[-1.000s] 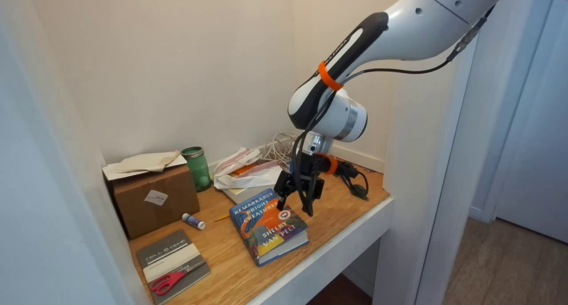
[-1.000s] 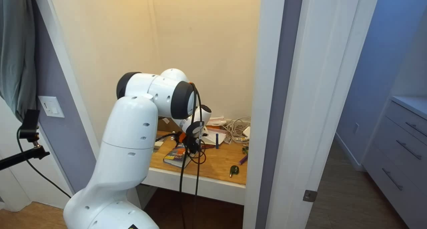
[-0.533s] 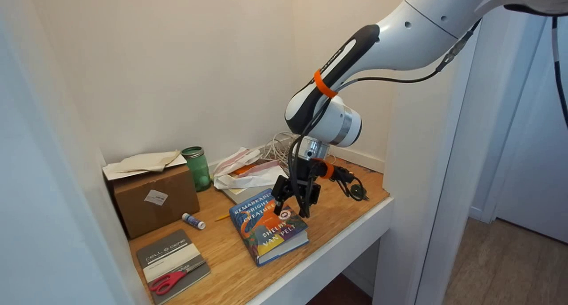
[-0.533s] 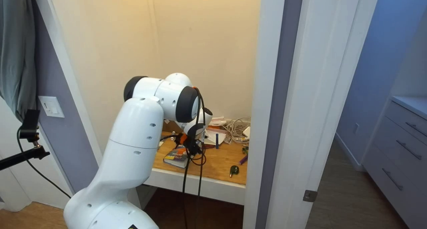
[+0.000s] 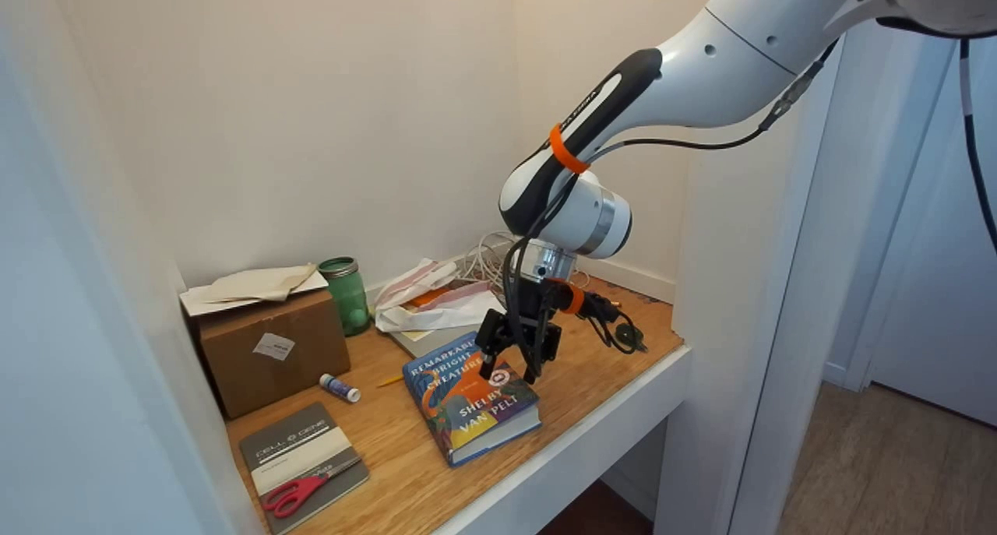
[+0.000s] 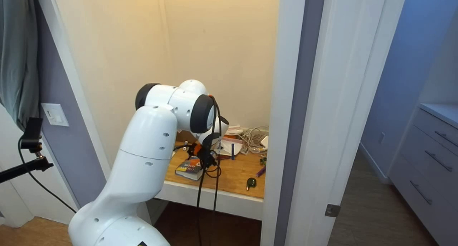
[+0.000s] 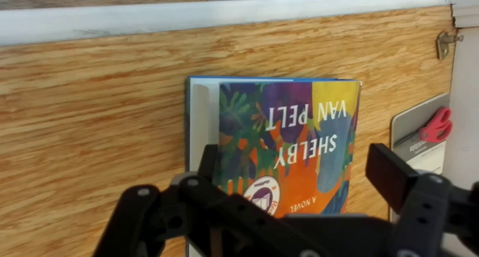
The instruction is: Open the book, then put the rubber on the table
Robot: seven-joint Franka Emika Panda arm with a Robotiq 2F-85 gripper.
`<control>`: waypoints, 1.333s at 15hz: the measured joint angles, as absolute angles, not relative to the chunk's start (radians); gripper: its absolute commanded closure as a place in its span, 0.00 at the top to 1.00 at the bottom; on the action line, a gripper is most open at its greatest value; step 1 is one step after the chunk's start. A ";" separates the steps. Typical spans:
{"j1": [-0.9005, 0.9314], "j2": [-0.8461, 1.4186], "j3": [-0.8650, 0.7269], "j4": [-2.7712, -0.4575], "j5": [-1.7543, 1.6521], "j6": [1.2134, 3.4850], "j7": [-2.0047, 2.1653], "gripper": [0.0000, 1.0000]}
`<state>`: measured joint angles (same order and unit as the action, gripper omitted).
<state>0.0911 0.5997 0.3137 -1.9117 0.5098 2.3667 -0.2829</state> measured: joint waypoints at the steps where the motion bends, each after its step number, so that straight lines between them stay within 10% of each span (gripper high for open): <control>1: 0.091 0.601 0.313 -1.909 0.509 2.361 -0.283 1.00; 20: 0.083 0.614 0.375 -1.791 0.505 2.191 -0.294 1.00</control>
